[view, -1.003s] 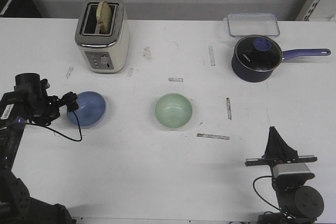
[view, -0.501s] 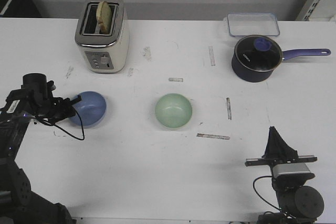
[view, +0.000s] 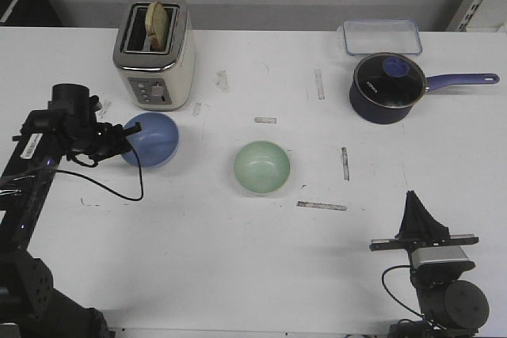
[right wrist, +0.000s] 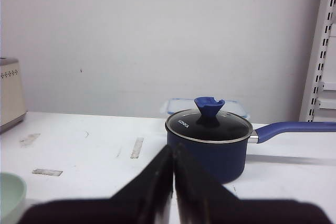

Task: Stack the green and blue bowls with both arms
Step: 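Lift the blue bowl with the left gripper and carry it over the green bowl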

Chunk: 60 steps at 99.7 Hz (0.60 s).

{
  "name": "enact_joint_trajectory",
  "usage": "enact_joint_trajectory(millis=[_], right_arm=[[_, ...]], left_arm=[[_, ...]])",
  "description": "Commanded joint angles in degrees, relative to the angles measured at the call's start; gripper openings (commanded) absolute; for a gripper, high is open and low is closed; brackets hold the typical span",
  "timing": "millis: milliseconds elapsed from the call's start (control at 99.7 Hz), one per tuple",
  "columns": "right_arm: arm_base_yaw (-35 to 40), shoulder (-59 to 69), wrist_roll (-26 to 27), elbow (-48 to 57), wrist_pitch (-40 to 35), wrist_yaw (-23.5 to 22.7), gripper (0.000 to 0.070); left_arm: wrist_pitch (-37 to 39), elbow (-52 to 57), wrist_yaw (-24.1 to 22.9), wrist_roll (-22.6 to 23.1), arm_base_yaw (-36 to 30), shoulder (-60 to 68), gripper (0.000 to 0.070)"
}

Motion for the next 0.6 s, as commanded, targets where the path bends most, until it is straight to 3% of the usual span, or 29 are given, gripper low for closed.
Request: enact_joint_trajectory(millis=[0,391,592], right_arm=[[0.09,-0.07,0.72,0.13,0.77,0.02,0.0],[0.09,-0.07,0.72,0.13,0.77,0.02,0.0],[0.09,-0.07,0.72,0.13,0.79,0.02,0.0]], left_arm=[[-0.28,2.54,0.35,-2.45,-2.49,1.4,0.0001],[-0.09,15.39,0.35,-9.53,-18.95,10.32,0.0001],[1.27,19.19,0.35,-9.94,-26.36,13.51,0.0001]])
